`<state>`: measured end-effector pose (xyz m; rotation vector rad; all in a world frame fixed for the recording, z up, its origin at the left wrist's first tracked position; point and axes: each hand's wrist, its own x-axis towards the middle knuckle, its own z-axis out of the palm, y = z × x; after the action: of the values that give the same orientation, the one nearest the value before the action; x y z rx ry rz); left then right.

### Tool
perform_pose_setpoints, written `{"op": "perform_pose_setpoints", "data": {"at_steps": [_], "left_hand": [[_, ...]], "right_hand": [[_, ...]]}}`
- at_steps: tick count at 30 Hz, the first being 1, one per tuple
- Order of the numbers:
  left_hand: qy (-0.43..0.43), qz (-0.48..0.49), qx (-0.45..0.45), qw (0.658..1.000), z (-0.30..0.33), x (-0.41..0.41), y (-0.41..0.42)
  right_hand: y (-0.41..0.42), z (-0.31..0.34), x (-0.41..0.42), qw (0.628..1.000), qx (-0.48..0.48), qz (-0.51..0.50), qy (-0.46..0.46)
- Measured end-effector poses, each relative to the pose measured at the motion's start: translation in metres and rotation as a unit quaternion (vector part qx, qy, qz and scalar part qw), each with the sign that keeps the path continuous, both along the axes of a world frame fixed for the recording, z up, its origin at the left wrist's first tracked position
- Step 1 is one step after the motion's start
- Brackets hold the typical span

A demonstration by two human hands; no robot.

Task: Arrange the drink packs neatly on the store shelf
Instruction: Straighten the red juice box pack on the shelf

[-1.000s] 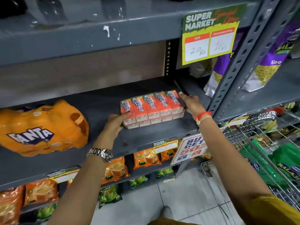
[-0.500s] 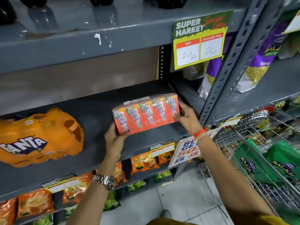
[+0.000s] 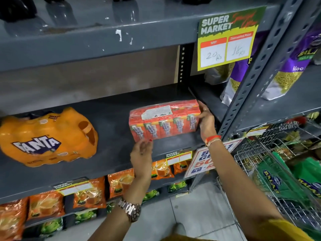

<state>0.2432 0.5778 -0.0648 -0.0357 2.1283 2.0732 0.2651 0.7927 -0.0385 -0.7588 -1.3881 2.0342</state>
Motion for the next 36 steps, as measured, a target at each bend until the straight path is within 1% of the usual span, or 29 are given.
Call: {"op": "perform_pose_setpoints", "data": {"at_steps": [2, 4, 6, 8, 9, 12, 13, 15, 17, 19, 20, 21, 22, 24, 25, 27, 29, 30, 32, 34, 36], "left_hand": [[-0.067, -0.05, 0.064, 0.994, 0.009, 0.002, 0.009], [-0.107, -0.078, 0.09, 0.987, 0.017, -0.003, 0.015], [-0.134, -0.103, 0.074, 0.983, 0.023, -0.014, 0.021], [-0.147, -0.123, 0.063, 0.979, 0.028, -0.03, 0.026], [-0.15, -0.14, 0.065, 0.977, 0.033, -0.039, 0.03], [-0.15, -0.203, 0.051, 0.966, 0.046, -0.07, 0.04], [-0.143, -0.219, 0.033, 0.965, 0.049, -0.079, 0.042], [-0.125, -0.231, -0.005, 0.965, 0.056, -0.091, 0.046], [-0.086, -0.241, -0.045, 0.966, 0.063, -0.096, 0.049], [-0.036, -0.237, -0.083, 0.967, 0.069, -0.101, 0.049], [-0.01, -0.223, -0.097, 0.97, 0.07, -0.104, 0.046], [0.018, -0.199, -0.111, 0.974, 0.071, -0.107, 0.042], [0.049, -0.163, -0.124, 0.978, 0.071, -0.108, 0.035], [0.107, -0.071, -0.133, 0.983, 0.066, -0.1, 0.016], [0.124, -0.027, -0.12, 0.985, 0.059, -0.089, 0.006], [0.125, 0.051, -0.056, 0.989, 0.038, -0.061, -0.01], [0.087, 0.088, 0.005, 0.992, 0.018, -0.03, -0.014], [0.063, 0.085, 0.018, 0.994, 0.008, -0.019, -0.014], [0.022, 0.035, 0.046, 0.998, -0.003, -0.004, -0.01], [0.002, -0.012, 0.079, 0.997, -0.008, -0.003, -0.009], [-0.003, -0.046, 0.089, 0.995, -0.009, -0.014, -0.012]], "right_hand": [[-0.006, 0.008, 0.0, 1.0, -0.021, 0.013, 0.012], [-0.012, 0.011, 0.004, 1.0, -0.015, 0.0, 0.011], [-0.016, 0.004, 0.018, 0.999, 0.023, -0.005, -0.032], [-0.026, -0.014, 0.033, 0.994, 0.048, -0.01, -0.094], [-0.033, -0.019, 0.041, 0.993, 0.056, -0.024, -0.104], [-0.063, -0.018, 0.045, 0.99, 0.11, -0.09, -0.009], [-0.079, -0.019, 0.047, 0.986, 0.129, -0.103, -0.007], [-0.114, -0.033, 0.053, 0.978, 0.17, -0.115, -0.034], [-0.147, -0.045, 0.057, 0.965, 0.249, -0.075, -0.037], [-0.168, -0.05, 0.053, 0.947, 0.317, 0.057, -0.004], [-0.171, -0.048, 0.047, 0.939, 0.323, 0.116, 0.006], [-0.17, -0.045, 0.042, 0.94, 0.31, 0.139, 0.013], [-0.163, -0.043, 0.037, 0.954, 0.274, 0.124, 0.019], [-0.139, -0.035, 0.028, 0.978, 0.208, 0.019, 0.015], [-0.121, -0.03, 0.023, 0.981, 0.191, -0.039, 0.013], [-0.079, -0.022, 0.007, 0.981, 0.156, -0.119, 0.006], [-0.038, -0.014, -0.011, 0.977, 0.151, -0.143, -0.043], [-0.021, -0.011, -0.019, 0.976, 0.159, -0.126, -0.076], [0.003, -0.011, -0.03, 0.978, 0.161, -0.072, -0.113], [0.011, -0.011, -0.033, 0.983, 0.138, -0.031, -0.114], [0.007, -0.009, -0.032, 0.986, 0.124, -0.043, -0.099]]}}
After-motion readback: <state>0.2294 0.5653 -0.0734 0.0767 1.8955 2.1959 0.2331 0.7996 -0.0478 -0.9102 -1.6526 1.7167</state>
